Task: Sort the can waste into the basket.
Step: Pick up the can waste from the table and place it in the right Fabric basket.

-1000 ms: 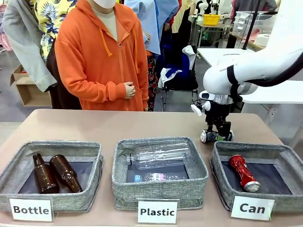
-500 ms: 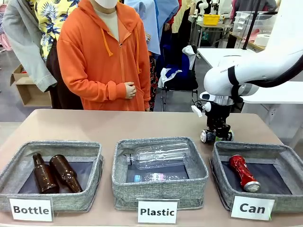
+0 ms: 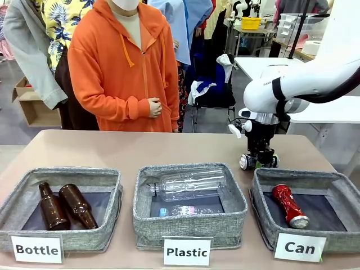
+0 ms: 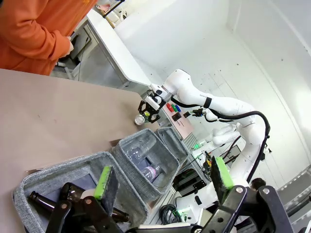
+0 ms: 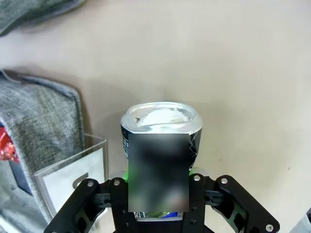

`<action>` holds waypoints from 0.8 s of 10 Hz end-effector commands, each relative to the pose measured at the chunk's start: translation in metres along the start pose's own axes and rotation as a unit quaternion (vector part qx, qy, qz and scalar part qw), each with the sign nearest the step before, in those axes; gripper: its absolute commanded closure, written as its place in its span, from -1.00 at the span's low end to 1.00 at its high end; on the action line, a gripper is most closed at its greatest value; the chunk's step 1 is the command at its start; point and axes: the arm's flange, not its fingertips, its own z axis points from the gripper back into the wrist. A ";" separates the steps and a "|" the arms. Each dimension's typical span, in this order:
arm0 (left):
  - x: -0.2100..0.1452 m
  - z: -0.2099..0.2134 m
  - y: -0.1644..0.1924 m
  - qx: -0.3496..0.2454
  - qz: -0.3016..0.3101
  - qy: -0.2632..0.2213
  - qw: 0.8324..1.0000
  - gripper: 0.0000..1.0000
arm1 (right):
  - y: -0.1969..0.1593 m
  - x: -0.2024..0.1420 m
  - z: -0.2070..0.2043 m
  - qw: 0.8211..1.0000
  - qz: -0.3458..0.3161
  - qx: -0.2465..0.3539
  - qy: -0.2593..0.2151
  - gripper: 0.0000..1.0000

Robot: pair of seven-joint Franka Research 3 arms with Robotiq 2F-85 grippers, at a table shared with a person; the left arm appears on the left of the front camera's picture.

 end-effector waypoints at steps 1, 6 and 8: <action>0.001 0.001 -0.004 0.001 0.005 -0.001 1.000 -1.00 | 0.022 -0.007 0.025 0.998 -0.024 -0.036 0.039 1.00; 0.001 0.001 -0.004 0.001 0.005 -0.001 1.000 -1.00 | 0.162 -0.033 0.113 0.995 -0.077 -0.053 0.045 0.40; 0.001 0.001 -0.004 0.001 0.005 -0.001 1.000 -1.00 | 0.199 -0.034 0.106 0.995 -0.071 -0.048 0.047 0.40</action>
